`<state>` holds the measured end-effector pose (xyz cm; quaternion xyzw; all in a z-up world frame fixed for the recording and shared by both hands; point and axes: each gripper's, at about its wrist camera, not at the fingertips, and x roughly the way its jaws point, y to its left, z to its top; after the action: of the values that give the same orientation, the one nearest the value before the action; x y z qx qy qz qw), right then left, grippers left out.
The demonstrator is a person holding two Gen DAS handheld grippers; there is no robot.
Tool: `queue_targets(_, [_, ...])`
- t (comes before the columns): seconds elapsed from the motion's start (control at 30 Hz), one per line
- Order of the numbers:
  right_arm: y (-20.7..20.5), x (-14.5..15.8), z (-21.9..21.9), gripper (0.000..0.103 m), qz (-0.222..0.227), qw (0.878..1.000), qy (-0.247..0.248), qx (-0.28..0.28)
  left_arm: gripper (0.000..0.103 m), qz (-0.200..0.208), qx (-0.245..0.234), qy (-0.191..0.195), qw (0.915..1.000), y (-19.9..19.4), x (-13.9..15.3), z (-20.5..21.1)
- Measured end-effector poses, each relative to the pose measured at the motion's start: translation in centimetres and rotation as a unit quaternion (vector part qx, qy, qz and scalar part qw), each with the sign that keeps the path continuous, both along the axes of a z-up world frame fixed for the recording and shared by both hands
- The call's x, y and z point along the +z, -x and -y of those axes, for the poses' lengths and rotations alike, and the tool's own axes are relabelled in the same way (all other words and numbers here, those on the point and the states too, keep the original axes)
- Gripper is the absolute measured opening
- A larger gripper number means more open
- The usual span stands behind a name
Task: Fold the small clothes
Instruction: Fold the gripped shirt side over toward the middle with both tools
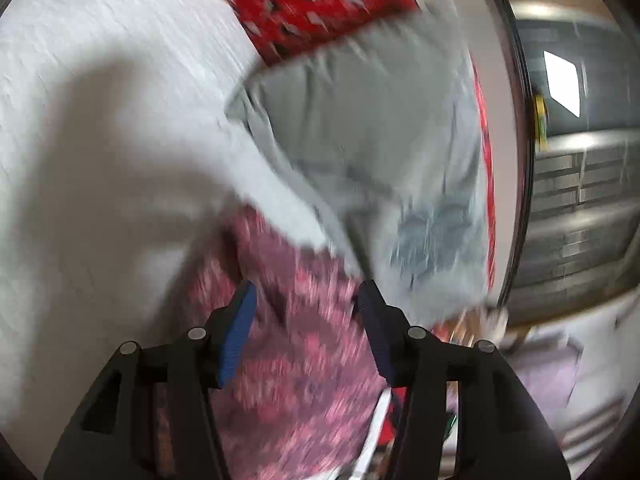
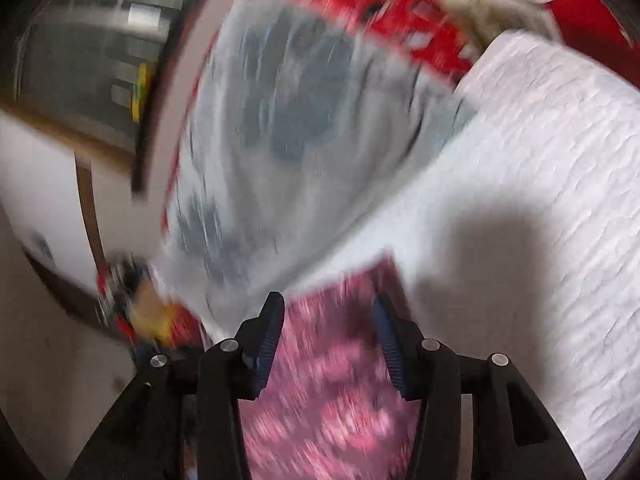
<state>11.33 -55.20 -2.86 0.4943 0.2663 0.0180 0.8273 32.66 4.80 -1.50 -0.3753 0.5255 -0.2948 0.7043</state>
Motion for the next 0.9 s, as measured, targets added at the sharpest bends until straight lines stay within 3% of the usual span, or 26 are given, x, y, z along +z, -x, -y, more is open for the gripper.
queue_targets(0.13, [-3.6, -2.1, -3.7, 0.049, -0.064, 0.995, -0.001, 0.073, 0.051, 0.004, -0.084, -0.049, 0.9952, 1.9, -1.6, 4.8])
queue_targets(0.2, [-5.2, -1.9, -4.6, 0.049, -0.051, 0.997, 0.008, 0.064, 0.051, 0.004, -0.100, -0.099, 0.9900, 1.3, -2.1, 7.3])
queue_targets(0.27, [-6.5, -0.9, -4.2, 0.049, -0.018, 0.999, -0.004, 0.033, 0.046, 0.006, -0.083, -0.136, 0.9872, -0.9, -1.6, 9.1])
queue_targets(0.3, [-7.2, -0.3, -3.6, 0.049, 0.001, 1.000, -0.020, 0.011, 0.037, 0.006, -0.072, -0.138, 0.9879, -1.8, -1.2, 9.2])
queue_targets(0.33, [-7.6, 0.4, -2.8, 0.049, 0.016, 0.999, -0.035, -0.013, 0.035, 0.004, -0.046, -0.129, 0.9906, -3.2, -0.3, 8.9])
queue_targets(0.4, [-7.9, 1.5, -1.9, 0.049, 0.029, 0.998, -0.040, -0.036, 0.035, 0.005, -0.004, -0.093, 0.9956, -4.9, 1.2, 7.3])
queue_targets(0.47, [-7.2, 2.4, -1.1, 0.051, 0.020, 0.999, -0.001, -0.048, 0.040, 0.016, 0.022, -0.078, 0.9965, -5.3, 2.4, 5.2])
queue_targets(0.53, [-6.0, 2.5, -0.2, 0.055, -0.007, 0.997, 0.052, -0.054, 0.049, 0.032, 0.028, -0.104, 0.9936, -4.8, 2.6, 3.4])
queue_targets(0.63, [-5.0, 1.2, 0.3, 0.057, -0.056, 0.992, 0.099, -0.052, 0.050, 0.019, 0.026, -0.124, 0.9918, -3.8, 0.7, 1.7])
queue_targets(0.77, [-5.4, -1.5, -0.5, 0.057, -0.087, 0.991, 0.098, -0.018, 0.050, -0.029, 0.003, -0.127, 0.9915, -2.3, -2.9, 1.7])
queue_targets(0.83, [-6.3, -2.1, -1.9, 0.057, -0.084, 0.991, 0.106, -0.004, 0.049, -0.027, -0.009, -0.136, 0.9903, -1.4, -3.5, 2.6])
queue_targets(0.9, [-7.9, -1.9, -3.3, 0.057, -0.099, 0.983, 0.156, -0.001, 0.050, -0.010, -0.017, -0.156, 0.9875, -1.1, -2.9, 3.3])
